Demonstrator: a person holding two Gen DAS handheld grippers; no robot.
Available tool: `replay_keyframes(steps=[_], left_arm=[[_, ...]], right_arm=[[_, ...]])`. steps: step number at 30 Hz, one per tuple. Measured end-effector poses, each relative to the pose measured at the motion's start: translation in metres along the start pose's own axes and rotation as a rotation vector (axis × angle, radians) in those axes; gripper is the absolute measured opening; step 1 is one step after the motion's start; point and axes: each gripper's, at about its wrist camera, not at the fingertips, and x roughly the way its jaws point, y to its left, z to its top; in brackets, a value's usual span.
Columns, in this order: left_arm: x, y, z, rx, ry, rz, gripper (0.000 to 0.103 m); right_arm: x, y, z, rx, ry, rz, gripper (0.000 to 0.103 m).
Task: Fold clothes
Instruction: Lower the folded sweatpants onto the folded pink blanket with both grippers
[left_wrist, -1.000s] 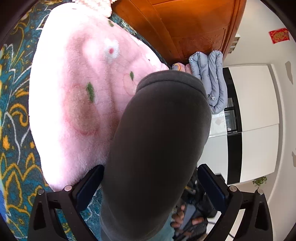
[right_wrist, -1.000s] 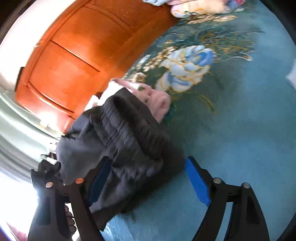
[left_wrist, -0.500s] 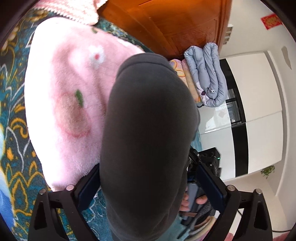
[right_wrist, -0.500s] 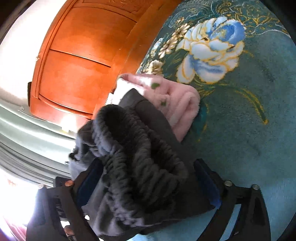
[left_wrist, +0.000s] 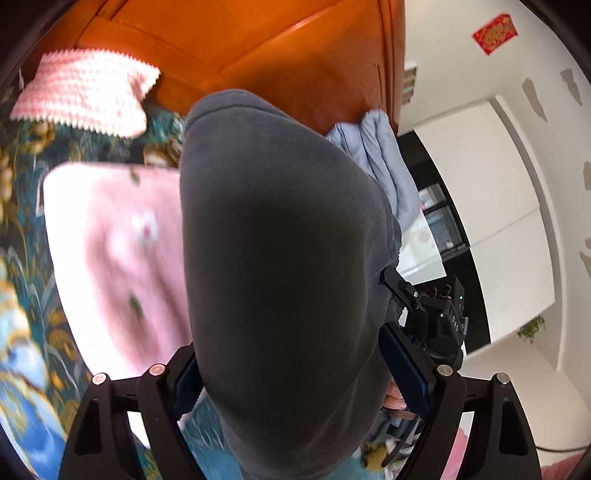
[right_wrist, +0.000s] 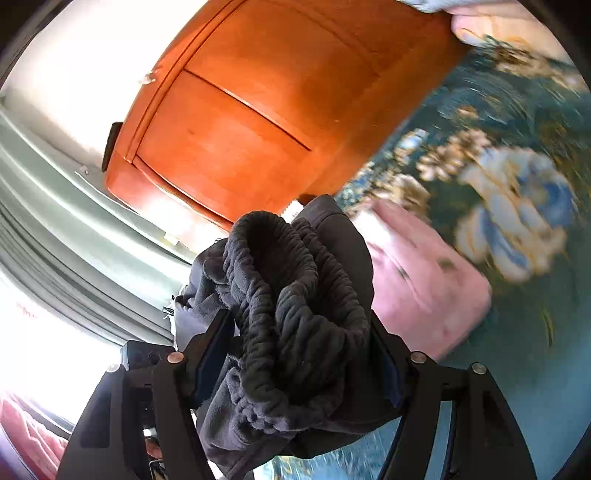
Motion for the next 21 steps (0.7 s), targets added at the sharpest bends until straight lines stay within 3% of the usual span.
replay_keyframes(steps=[3, 6, 9, 12, 17, 21], left_arm=[[-0.001, 0.022, 0.014, -0.036, -0.022, 0.027, 0.088], [0.012, 0.057, 0.022, -0.117, -0.001, 0.060, 0.088], [0.022, 0.093, 0.011, -0.182, 0.024, 0.127, 0.088], [0.018, 0.104, 0.004, -0.211, 0.014, 0.107, 0.088], [-0.002, 0.094, 0.009, -0.186, -0.010, 0.126, 0.089], [-0.027, 0.083, 0.018, -0.161, -0.071, 0.195, 0.089]], right_arm=[[0.034, 0.007, 0.033, -0.036, 0.055, -0.008, 0.071], [0.059, 0.001, 0.043, -0.041, 0.111, -0.027, 0.071], [0.091, -0.027, 0.038, 0.005, 0.167, -0.093, 0.071], [0.105, -0.054, 0.031, 0.070, 0.171, -0.116, 0.071], [0.093, -0.045, 0.035, 0.054, 0.172, -0.108, 0.073], [0.059, -0.036, 0.046, 0.031, 0.104, -0.108, 0.073]])
